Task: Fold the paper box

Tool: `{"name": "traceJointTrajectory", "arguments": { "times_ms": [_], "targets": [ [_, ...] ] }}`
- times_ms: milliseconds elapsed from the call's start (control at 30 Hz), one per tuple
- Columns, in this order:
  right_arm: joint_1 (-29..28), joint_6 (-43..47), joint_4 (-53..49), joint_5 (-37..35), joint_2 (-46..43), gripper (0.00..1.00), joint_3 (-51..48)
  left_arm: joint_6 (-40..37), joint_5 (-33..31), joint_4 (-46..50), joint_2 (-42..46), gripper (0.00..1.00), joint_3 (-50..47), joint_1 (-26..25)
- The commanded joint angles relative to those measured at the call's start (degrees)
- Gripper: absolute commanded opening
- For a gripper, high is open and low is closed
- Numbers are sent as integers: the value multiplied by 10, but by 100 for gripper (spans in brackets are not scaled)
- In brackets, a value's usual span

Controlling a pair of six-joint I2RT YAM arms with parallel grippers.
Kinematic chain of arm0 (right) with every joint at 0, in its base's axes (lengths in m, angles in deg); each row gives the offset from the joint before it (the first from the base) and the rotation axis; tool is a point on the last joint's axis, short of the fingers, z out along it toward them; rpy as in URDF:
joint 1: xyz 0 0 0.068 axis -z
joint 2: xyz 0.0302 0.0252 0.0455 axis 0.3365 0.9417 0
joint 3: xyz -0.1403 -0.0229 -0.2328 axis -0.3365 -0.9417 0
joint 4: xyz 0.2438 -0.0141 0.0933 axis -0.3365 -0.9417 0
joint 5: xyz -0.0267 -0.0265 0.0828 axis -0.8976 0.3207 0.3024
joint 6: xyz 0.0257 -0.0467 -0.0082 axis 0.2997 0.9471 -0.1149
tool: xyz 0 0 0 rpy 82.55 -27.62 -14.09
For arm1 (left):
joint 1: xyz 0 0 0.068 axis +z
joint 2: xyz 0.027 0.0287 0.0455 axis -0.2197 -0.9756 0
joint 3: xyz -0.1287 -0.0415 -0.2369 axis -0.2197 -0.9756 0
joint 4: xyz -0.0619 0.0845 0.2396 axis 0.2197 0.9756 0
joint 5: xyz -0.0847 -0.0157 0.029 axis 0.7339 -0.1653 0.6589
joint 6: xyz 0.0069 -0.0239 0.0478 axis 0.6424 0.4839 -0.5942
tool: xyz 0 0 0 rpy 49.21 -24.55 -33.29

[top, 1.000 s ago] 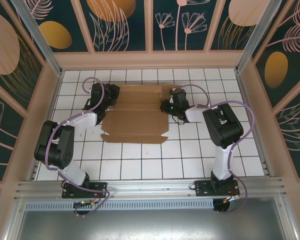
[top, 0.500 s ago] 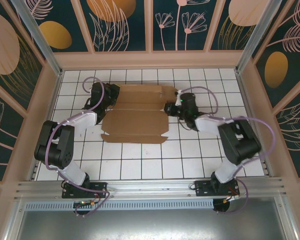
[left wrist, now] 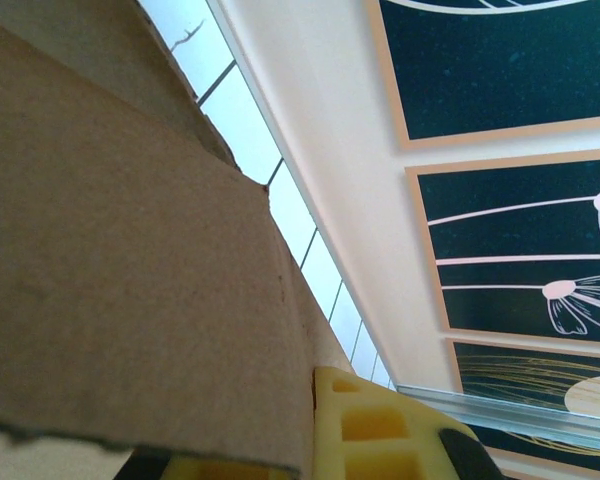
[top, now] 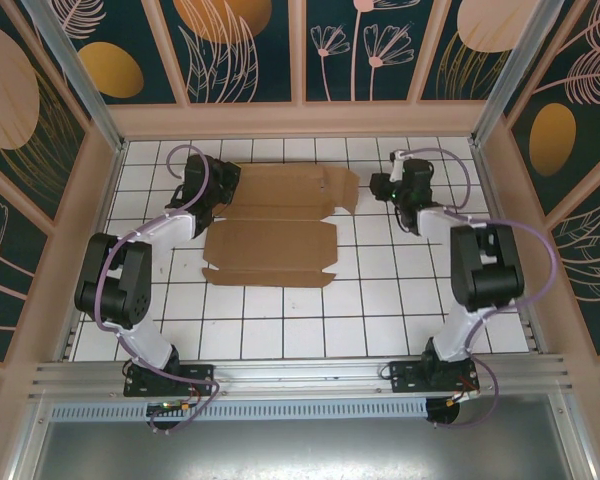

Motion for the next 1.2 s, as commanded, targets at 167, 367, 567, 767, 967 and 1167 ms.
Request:
{"name": "traceJointTrajectory", "arguments": {
  "times_ms": [167,367,567,767,967,1167],
  "targets": [
    [-43,148,-35,160,34,32,33,-20,15,66,-10,0,-10,3],
    [-74,160,12,196,-9,36,-20,-21,21,62,-7,0,-10,4],
    [-103,164,9,191,-9,39,-21,-17,29,51,-4,0,-23,4],
    [-124,184,6,178,-12,44,-24,-16,35,43,-2,0,-32,4],
    [-129,192,36,159,-33,56,-56,-19,40,41,0,0,-32,5],
    [-131,210,10,121,2,57,-10,-26,47,35,-1,0,-47,6]
  ]
}}
